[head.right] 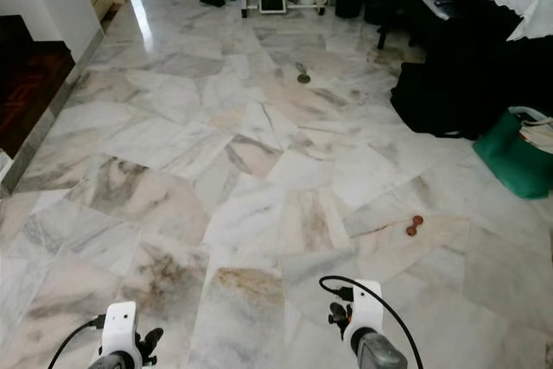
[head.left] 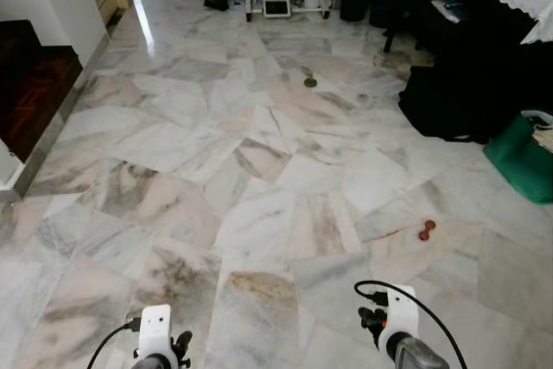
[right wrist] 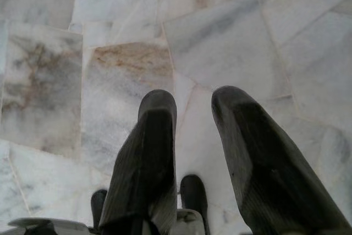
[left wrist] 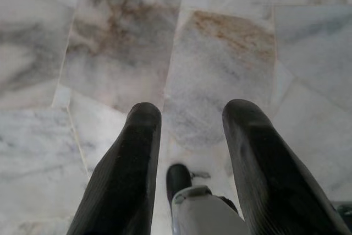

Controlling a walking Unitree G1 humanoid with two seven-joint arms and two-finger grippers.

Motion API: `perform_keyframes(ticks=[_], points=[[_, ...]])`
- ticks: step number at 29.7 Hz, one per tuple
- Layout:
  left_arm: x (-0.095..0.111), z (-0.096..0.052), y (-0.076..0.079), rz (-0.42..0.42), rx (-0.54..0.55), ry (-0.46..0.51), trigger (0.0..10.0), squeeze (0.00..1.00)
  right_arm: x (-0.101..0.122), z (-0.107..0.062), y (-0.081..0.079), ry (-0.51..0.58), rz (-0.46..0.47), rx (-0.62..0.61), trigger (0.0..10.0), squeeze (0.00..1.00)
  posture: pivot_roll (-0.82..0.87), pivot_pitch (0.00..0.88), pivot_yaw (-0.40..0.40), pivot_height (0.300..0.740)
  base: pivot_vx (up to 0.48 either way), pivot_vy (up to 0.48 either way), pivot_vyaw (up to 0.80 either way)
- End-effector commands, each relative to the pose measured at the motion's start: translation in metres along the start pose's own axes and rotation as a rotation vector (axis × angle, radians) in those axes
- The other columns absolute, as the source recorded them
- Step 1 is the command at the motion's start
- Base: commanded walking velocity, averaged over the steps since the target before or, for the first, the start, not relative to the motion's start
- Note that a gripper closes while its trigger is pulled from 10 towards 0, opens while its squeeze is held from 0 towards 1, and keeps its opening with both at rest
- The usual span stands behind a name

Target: Setting the table

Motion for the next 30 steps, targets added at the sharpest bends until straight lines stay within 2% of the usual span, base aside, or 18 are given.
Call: perform_keyframes(ticks=[1, 14, 30], points=[[0.0005, -0.0001, 0.0012, 0.006, -0.003, 0.007, 10.0, 0.00, -0.0053, -0.0011, 0.0010, -0.014, 0.001, -0.007, 10.0, 0.00, -0.05, 0.000, 0.018, 0.740, 0.000, 0.000, -0.74], [0.0083, 0.0019, 0.0070, 0.011, -0.025, 0.028, 10.0, 0.00, -0.0060, -0.0010, -0.0005, -0.015, 0.001, -0.006, 10.0, 0.00, -0.06, 0.000, 0.021, 0.740, 0.000, 0.000, -0.74], [0.0077, 0.0016, 0.0095, 0.016, -0.034, 0.030, 10.0, 0.00, -0.0100, -0.0015, -0.0017, -0.023, 0.007, -0.011, 10.0, 0.00, -0.06, 0.000, 0.018, 0.740, 0.000, 0.000, -0.73]])
Point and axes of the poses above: a point about 5 cm out from each wrist's last joint towards the gripper, its own z axis pointing out of the wrist towards the gripper, its own x axis along the axis of the wrist's last joint, y = z × x, the point moved 6 cm from there along z, pointing out of the wrist towards the gripper, and after that the axes turned 7 degrees about -z, right-handed, at the moved point
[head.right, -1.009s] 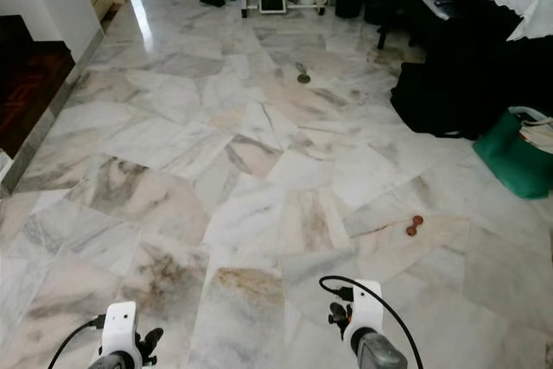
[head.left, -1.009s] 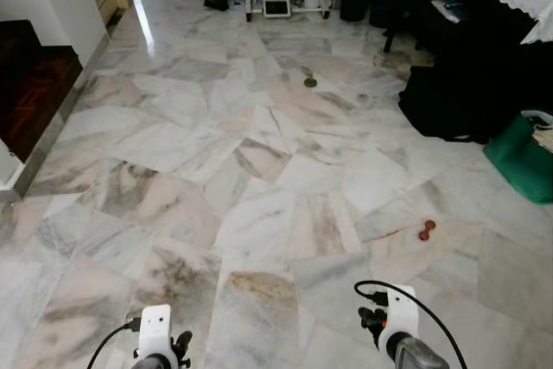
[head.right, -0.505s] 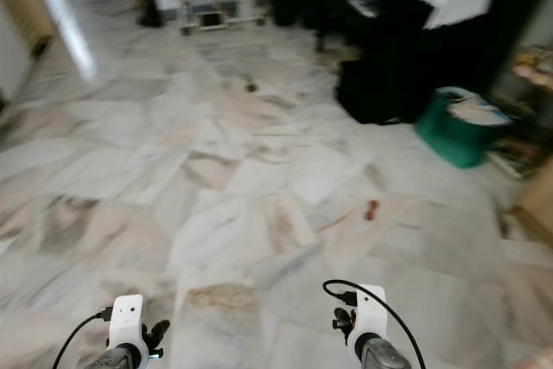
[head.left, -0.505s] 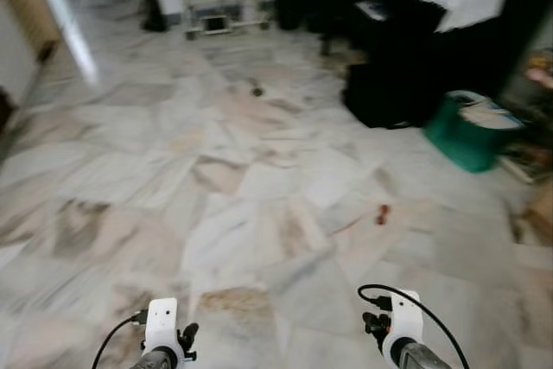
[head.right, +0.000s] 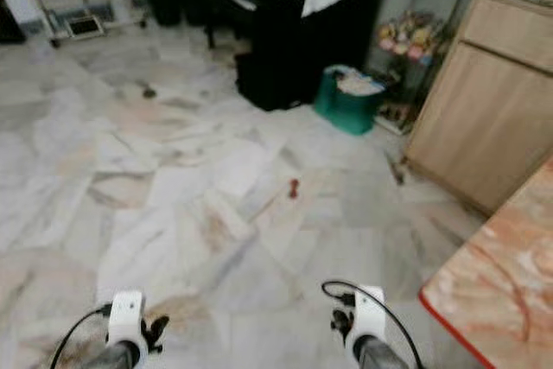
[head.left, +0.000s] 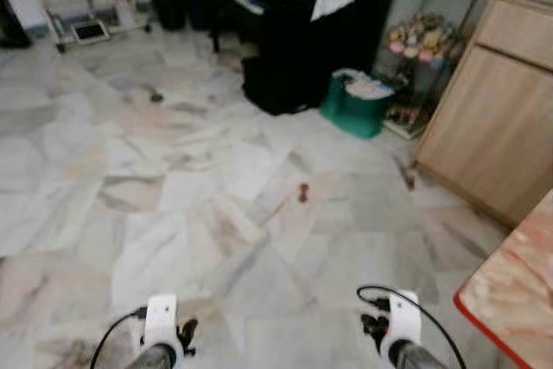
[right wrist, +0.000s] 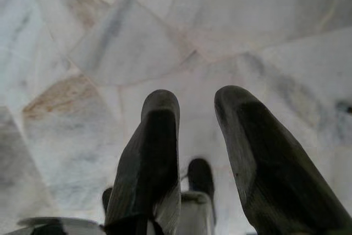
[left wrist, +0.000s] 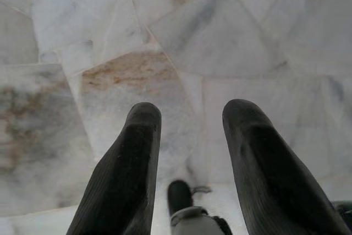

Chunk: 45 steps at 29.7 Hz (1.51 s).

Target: Setting the table

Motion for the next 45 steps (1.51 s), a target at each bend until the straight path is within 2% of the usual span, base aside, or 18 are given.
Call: perform_keyframes(ticks=[1, 13, 30, 45], points=[[-0.0011, 0.0000, -0.0001, 0.001, -0.003, -0.008, 10.0, 0.00, 0.0012, -0.0001, 0.0027, 0.002, -0.002, -0.009, 10.0, 0.00, -0.06, 0.000, 0.018, 0.740, 0.000, 0.000, -0.72], [-0.0027, 0.0000, 0.0018, 0.008, -0.011, -0.015, 10.0, 0.00, -0.0019, -0.0001, -0.0006, -0.005, 0.006, -0.005, 10.0, 0.00, -0.06, 0.000, 0.019, 0.740, 0.000, 0.000, -0.72], [-0.0075, -0.0008, 0.0039, 0.027, -0.027, -0.035, 10.0, 0.00, -0.0045, -0.0012, 0.0028, -0.011, 0.009, -0.016, 10.0, 0.00, -0.07, 0.000, 0.023, 0.740, 0.000, 0.000, -0.71], [-0.0097, -0.0020, -0.0043, 0.015, -0.002, -0.045, 10.0, 0.00, -0.0056, -0.0012, 0.0015, -0.013, 0.010, -0.013, 10.0, 0.00, -0.06, 0.000, 0.023, 0.740, 0.000, 0.000, -0.70]])
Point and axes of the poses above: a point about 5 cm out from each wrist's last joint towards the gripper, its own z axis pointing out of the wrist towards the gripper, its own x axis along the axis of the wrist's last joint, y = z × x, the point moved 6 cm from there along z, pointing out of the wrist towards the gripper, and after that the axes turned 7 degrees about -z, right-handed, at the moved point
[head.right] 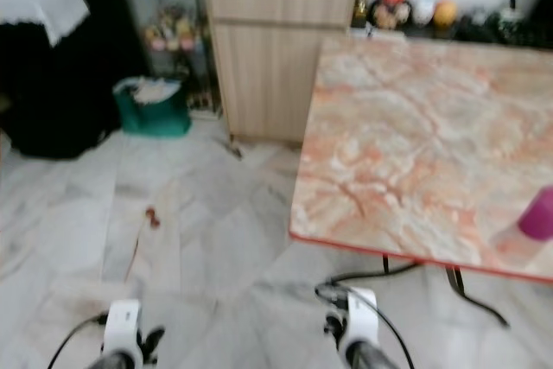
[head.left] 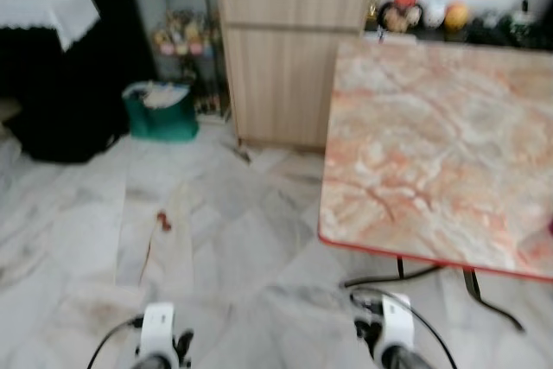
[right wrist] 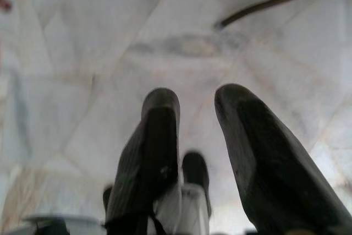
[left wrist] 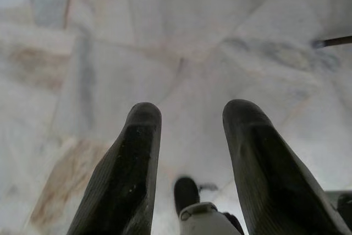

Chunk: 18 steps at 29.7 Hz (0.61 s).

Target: Setting the table

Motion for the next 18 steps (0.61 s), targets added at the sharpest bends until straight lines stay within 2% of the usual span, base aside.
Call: perform_keyframes(ticks=[1, 11, 18], points=[[-0.0037, -0.0011, -0.0055, -0.009, 0.019, -0.018, 10.0, 0.00, -0.0002, 0.0007, -0.0053, 0.003, 0.010, 0.008, 10.0, 0.00, -0.06, 0.000, 0.024, 0.740, 0.000, 0.000, 0.00], [-0.0015, -0.0010, -0.0078, -0.027, 0.032, -0.006, 10.0, 0.00, 0.0004, 0.0005, -0.0046, 0.013, 0.031, 0.001, 10.0, 0.00, -0.07, 0.000, 0.029, 0.740, 0.000, 0.000, 0.00], [0.0002, -0.0005, -0.0068, -0.011, 0.024, -0.005, 10.0, 0.00, 0.0025, 0.0009, -0.0045, 0.020, 0.037, -0.002, 10.0, 0.00, -0.07, 0.000, 0.032, 0.740, 0.000, 0.000, 0.00]])
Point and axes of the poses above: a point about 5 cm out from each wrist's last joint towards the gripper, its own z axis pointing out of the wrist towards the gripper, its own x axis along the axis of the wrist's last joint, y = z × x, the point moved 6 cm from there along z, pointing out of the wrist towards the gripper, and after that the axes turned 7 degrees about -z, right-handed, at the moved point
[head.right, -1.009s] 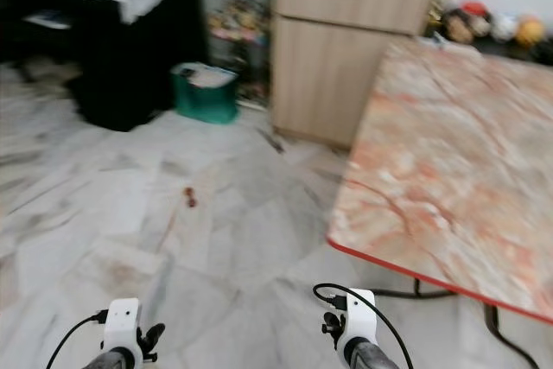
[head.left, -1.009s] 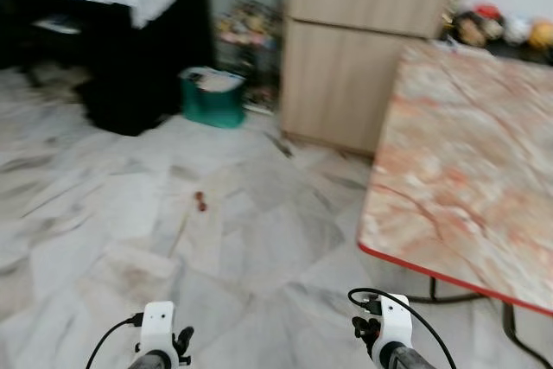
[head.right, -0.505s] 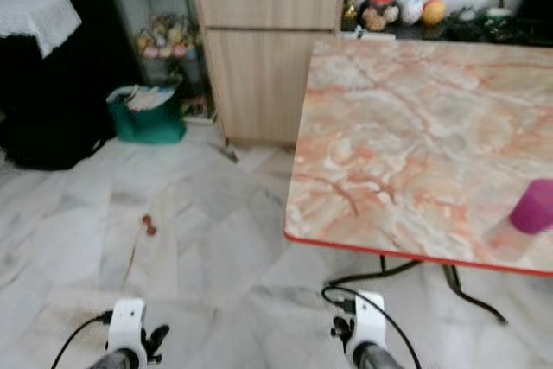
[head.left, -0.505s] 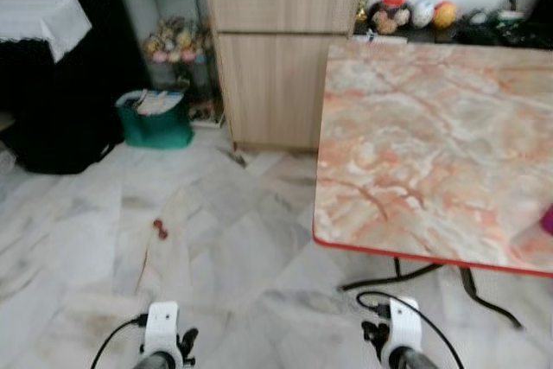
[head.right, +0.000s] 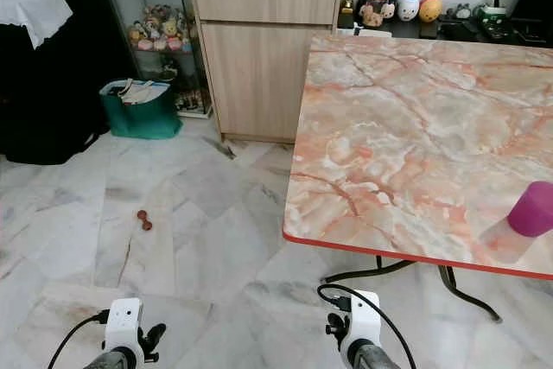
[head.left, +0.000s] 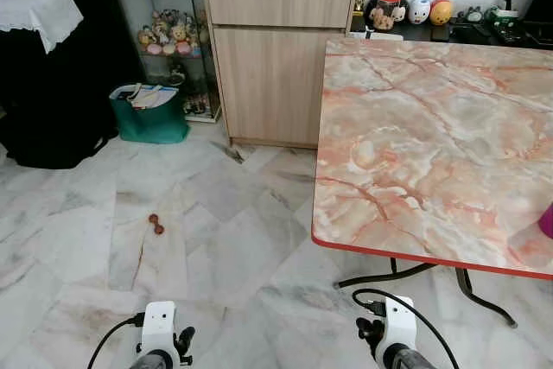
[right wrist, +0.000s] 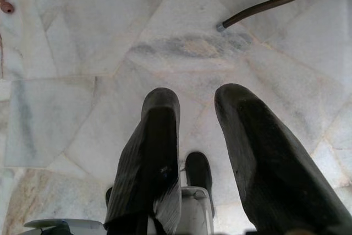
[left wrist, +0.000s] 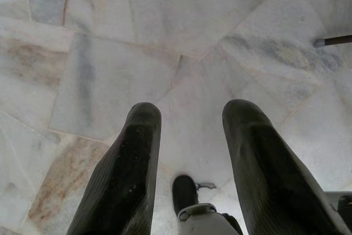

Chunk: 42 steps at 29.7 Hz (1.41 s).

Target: Setting the table

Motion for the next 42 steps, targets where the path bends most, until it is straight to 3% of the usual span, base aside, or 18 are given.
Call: perform_keyframes(ticks=[1, 42], points=[[-0.0009, -0.0002, -0.0024, -0.002, 0.006, -0.008, 10.0, 0.00, 0.0013, 0.0002, 0.0010, 0.006, 0.012, -0.009, 10.0, 0.00, -0.07, 0.000, 0.032, 0.740, 0.000, 0.000, 0.00], [0.0068, 0.0015, 0.0061, 0.025, -0.030, 0.021, 10.0, 0.00, 0.0015, 0.0006, 0.0002, 0.003, 0.030, -0.012, 10.0, 0.00, -0.06, 0.000, 0.028, 0.740, 0.000, 0.000, -0.27]])
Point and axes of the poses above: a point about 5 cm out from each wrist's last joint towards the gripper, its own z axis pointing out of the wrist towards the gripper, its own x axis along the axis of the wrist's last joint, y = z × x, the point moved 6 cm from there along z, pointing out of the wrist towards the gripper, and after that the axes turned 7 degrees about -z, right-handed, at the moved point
